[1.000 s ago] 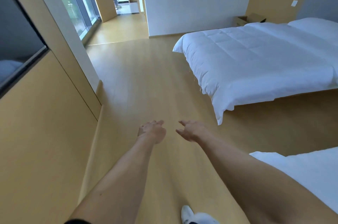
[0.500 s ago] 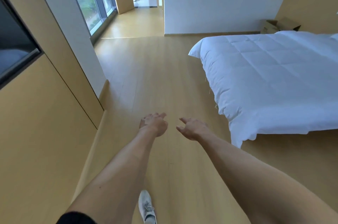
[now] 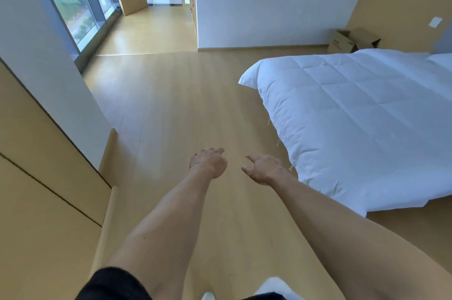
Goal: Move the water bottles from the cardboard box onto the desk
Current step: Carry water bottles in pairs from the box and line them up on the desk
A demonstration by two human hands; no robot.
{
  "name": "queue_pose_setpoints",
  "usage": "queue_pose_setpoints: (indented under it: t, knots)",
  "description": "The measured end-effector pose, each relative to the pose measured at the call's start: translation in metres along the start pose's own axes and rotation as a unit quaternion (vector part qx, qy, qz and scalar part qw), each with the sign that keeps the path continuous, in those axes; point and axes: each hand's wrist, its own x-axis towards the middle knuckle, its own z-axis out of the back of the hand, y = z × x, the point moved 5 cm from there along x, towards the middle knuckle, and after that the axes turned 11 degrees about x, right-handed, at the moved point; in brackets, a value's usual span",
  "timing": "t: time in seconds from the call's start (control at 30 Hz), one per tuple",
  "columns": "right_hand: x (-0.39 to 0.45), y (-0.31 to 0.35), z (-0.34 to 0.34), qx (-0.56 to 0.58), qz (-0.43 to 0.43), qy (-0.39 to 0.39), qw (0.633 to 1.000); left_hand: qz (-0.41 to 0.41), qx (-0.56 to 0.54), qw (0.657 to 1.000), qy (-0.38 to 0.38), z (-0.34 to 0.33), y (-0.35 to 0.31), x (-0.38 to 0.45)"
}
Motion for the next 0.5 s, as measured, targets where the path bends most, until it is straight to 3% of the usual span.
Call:
queue_pose_setpoints:
  t: [0.5]
  knots:
    - [0.266, 0.028, 0.087, 0.013, -0.003, 0.013, 1.000, 0.009, 0.017, 1.000, 0.007, 0.084, 0.054, 0.254]
